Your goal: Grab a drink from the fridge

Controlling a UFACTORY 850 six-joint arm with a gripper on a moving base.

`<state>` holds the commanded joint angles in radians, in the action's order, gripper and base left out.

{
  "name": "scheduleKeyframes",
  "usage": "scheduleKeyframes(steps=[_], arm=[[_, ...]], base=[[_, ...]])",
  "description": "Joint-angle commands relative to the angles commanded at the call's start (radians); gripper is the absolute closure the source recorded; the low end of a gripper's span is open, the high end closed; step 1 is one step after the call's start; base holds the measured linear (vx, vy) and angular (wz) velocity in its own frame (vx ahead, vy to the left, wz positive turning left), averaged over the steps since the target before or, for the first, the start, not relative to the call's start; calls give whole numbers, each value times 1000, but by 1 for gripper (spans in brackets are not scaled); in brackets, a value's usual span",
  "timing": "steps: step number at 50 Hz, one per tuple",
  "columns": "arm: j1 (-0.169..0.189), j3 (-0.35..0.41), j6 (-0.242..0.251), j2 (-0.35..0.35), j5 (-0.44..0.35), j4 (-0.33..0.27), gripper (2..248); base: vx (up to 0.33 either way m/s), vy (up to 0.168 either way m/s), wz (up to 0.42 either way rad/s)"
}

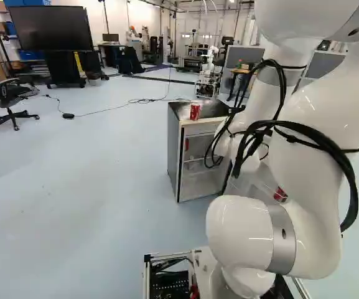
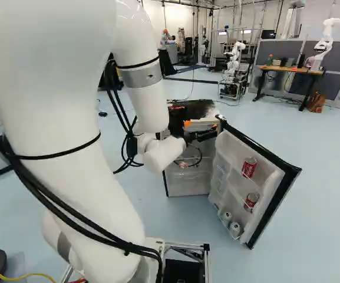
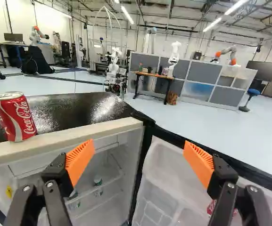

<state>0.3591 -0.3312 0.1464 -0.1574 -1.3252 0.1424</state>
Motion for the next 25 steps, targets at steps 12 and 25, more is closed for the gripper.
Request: scheduleKeyframes(steps=[12, 25], arm=[[35, -23, 0, 10, 20, 0, 3], [76, -56, 0, 14, 56, 0, 3]], base=[[0, 0, 0], [0, 0, 0]])
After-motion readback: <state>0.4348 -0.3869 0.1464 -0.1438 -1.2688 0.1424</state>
